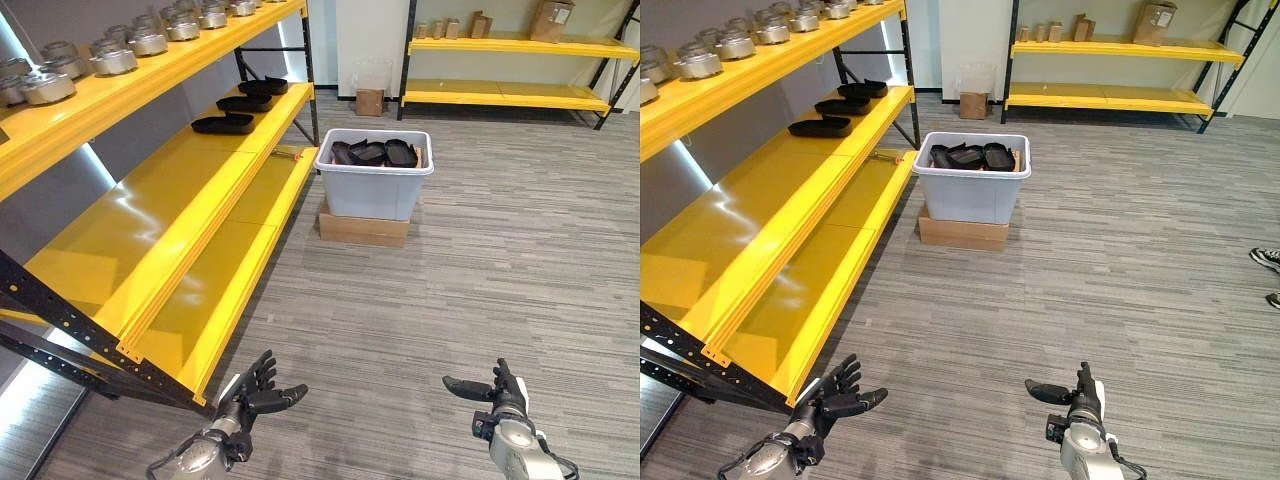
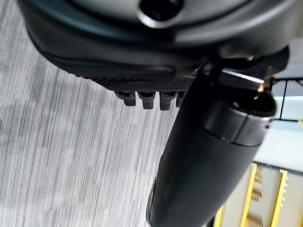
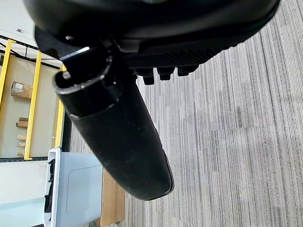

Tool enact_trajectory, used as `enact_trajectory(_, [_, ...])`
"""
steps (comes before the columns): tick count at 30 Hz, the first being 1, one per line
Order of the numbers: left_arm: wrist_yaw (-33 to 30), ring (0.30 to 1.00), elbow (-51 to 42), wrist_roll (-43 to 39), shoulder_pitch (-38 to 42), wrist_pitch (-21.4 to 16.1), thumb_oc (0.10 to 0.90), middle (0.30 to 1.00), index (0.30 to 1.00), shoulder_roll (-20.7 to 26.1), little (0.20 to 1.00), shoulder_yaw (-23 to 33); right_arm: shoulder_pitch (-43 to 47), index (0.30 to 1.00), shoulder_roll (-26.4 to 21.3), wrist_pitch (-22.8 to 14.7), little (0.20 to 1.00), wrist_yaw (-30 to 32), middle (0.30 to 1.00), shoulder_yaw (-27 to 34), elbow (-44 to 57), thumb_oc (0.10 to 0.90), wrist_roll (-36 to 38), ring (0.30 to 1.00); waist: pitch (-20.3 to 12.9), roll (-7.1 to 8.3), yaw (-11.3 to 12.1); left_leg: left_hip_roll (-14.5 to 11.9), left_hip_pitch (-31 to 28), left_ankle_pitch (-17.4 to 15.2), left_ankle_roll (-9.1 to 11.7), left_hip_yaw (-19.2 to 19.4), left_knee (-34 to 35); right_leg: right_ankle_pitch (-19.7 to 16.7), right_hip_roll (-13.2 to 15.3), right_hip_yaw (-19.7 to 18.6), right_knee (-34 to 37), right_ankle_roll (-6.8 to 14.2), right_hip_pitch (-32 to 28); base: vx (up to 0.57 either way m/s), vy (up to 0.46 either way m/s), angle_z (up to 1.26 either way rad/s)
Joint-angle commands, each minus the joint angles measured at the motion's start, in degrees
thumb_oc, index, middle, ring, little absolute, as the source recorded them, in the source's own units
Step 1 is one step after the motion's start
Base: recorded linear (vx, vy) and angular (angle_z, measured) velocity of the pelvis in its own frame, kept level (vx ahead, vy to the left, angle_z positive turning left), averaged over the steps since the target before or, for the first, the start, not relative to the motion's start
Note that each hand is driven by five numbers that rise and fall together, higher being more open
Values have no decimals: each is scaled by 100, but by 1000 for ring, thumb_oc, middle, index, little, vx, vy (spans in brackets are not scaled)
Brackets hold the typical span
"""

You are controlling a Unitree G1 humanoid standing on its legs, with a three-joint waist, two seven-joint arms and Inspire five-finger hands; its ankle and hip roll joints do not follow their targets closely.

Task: Move parts from the plastic box to the shelf.

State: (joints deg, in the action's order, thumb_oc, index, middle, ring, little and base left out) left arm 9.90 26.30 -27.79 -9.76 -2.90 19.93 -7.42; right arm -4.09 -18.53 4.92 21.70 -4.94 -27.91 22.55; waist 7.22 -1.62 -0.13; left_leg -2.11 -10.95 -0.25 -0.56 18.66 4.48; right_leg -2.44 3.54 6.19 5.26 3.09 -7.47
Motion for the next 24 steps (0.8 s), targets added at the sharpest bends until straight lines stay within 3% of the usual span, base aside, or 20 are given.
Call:
enact_trajectory(1, [226, 1000, -361, 54, 510, -366, 900, 1000, 1000, 434, 1000, -65, 495, 1000, -167, -656, 1000, -108, 1000, 26, 159, 900, -218, 1000, -199, 258, -67, -396, 116, -297, 300, -134, -327, 203, 508, 157, -237, 378, -84, 6, 2, -5])
enact_trajectory(24, [529, 1000, -285, -80, 663, 45, 900, 1000, 1000, 387, 1000, -97, 587, 1000, -203, -510, 1000, -457, 1000, -228, 182, 900, -493, 1000, -181, 245, -38, -301, 177, -363, 226, -256, -465, 322, 471, 114, -410, 337, -76, 3, 23, -1])
